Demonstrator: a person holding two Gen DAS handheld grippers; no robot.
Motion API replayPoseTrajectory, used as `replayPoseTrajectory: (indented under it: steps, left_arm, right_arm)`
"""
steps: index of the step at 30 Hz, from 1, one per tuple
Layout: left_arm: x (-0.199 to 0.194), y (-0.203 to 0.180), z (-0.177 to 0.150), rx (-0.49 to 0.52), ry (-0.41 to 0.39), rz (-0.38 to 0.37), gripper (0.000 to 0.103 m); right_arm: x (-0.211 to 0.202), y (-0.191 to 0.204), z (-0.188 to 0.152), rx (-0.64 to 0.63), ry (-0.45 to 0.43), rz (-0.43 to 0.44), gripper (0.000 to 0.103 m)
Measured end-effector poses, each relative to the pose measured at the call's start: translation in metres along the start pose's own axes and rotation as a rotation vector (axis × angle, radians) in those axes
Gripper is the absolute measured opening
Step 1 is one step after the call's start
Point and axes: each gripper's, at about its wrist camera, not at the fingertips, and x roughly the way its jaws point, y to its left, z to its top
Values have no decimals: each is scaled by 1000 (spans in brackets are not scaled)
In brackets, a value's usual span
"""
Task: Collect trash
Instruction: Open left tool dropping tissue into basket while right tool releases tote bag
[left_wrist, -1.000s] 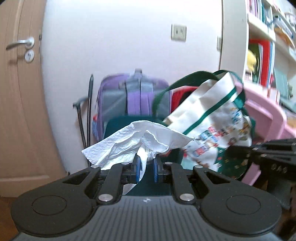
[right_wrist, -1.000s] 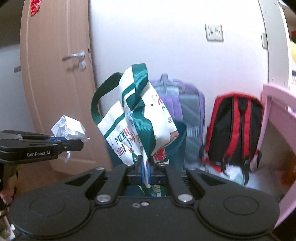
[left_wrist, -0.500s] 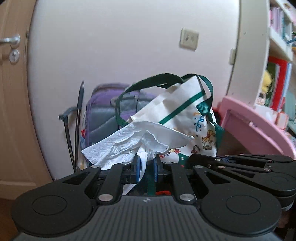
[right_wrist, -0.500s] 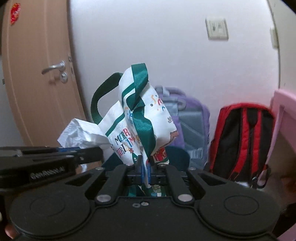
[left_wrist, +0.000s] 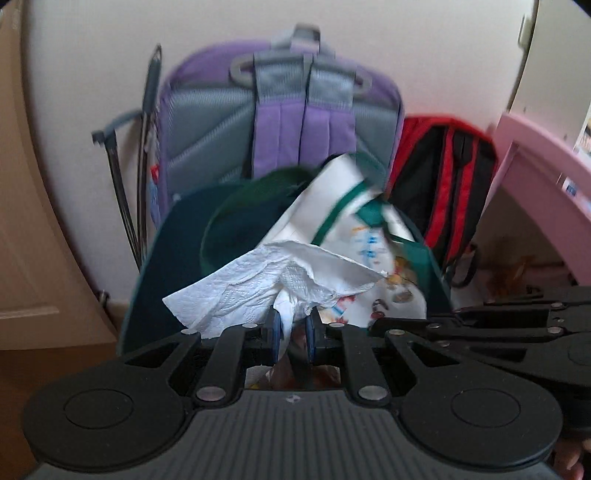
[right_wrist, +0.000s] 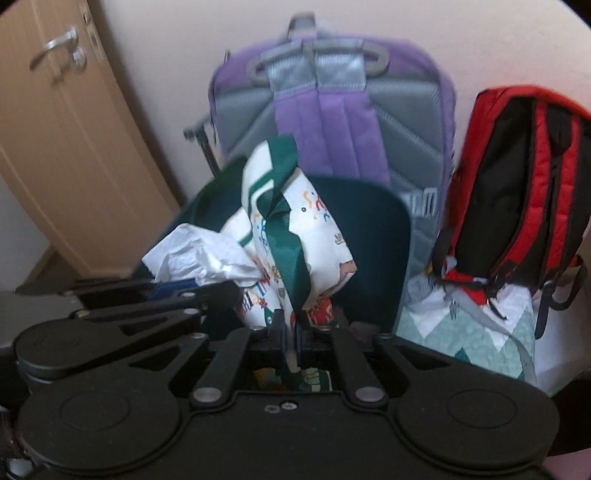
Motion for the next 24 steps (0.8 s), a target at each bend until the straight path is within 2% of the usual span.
replayPoseTrajectory:
  steps: [6, 10, 15, 17, 19, 20, 21, 23, 24]
  left_arm:
    - [15, 4, -5, 13, 80, 21, 13]
    - [15, 7, -6, 10, 82, 11, 14]
    - [8, 9, -11, -35, 86, -17, 28]
    - [3, 8, -13, -38, 83, -17, 30]
    - [-2, 5, -15, -39, 81, -14, 33]
    - [-6, 3, -16, -40, 78, -10, 43]
    - [-9, 2, -16, -42, 73, 1, 58]
    - [-18, 0, -18, -41, 52, 21, 73]
    - [-23, -1, -19, -38, 42, 17, 73]
  right_arm:
    - [12, 2, 5, -19, 52, 0, 15]
    - [10, 3, 3, -34, 51, -10, 19]
    - [-1, 4, 0, -46, 38, -24, 25]
    - [-8, 5, -2, -55, 26, -32, 30]
    - [-16, 6, -4, -59, 14, -31, 31]
    - [-21, 6, -5, -61, 12, -33, 30]
    - [-24, 6, -6, -64, 8, -36, 30]
    - [-34, 6, -10, -65, -6, -42, 31]
    - [-39, 6, -12, -65, -9, -41, 32]
